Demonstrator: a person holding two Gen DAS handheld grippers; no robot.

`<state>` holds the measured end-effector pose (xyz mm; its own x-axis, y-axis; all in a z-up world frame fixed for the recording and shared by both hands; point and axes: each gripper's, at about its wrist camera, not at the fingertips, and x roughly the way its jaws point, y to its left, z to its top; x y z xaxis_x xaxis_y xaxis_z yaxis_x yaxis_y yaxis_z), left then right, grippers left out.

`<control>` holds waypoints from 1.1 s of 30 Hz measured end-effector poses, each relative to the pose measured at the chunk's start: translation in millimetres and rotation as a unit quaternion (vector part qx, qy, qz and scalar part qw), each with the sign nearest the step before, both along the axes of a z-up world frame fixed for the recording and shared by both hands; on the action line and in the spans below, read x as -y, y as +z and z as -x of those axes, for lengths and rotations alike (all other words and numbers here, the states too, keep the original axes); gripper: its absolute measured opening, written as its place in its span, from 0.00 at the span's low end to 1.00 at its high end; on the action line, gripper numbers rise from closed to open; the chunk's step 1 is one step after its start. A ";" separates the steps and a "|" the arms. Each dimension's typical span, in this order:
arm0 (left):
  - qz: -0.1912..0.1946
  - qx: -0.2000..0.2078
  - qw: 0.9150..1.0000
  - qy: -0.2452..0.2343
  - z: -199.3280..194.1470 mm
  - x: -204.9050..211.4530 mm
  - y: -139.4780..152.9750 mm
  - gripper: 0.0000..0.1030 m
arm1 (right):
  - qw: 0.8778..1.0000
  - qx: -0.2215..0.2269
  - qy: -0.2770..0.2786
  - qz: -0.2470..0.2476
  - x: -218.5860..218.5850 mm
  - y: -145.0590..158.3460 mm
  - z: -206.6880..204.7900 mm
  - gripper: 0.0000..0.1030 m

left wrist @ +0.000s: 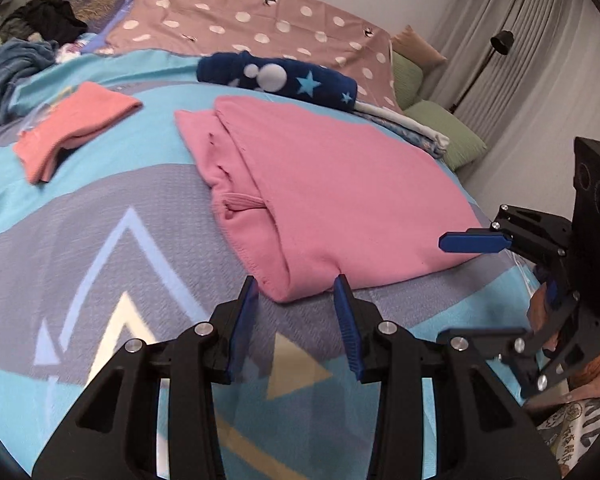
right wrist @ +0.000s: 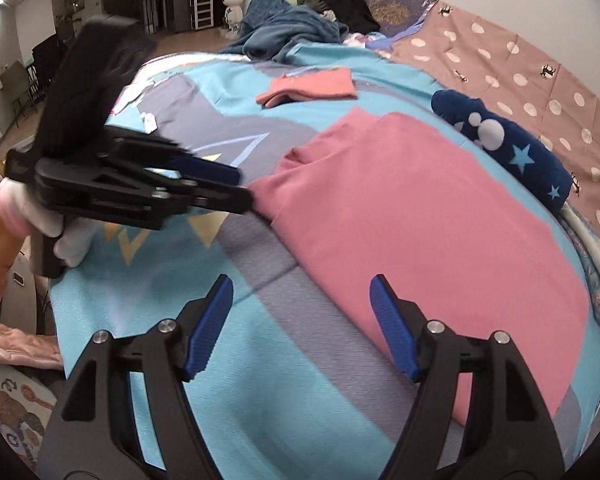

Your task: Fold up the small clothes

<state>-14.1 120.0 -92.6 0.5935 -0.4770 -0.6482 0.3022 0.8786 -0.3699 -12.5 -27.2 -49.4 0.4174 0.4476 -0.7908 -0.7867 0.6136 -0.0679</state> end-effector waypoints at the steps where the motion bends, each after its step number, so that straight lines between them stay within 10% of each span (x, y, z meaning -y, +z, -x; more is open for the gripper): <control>1: 0.009 -0.004 1.000 -0.012 -4.5 3.4 -0.4 0.26 | 1.000 -0.001 -0.006 0.003 -0.1 -0.5 -0.5 0.72; 3: 0.024 0.005 0.999 -0.036 -8.4 7.0 5.3 0.01 | 1.000 -0.006 -0.024 0.007 4.5 -2.1 -3.3 0.73; 17: 0.009 0.017 1.000 0.010 25.6 -41.3 7.5 0.00 | 0.998 -0.015 -0.052 0.022 -9.4 -13.8 -15.8 0.76; 21: 0.041 0.007 0.999 0.035 16.6 -54.9 6.6 0.39 | 0.998 0.022 -0.036 0.053 -37.7 -24.9 -13.3 0.76; 33: 0.163 -0.065 0.984 0.013 -105.1 -58.3 -16.6 0.52 | 0.993 0.063 -0.086 0.049 -63.8 -39.9 -27.6 0.77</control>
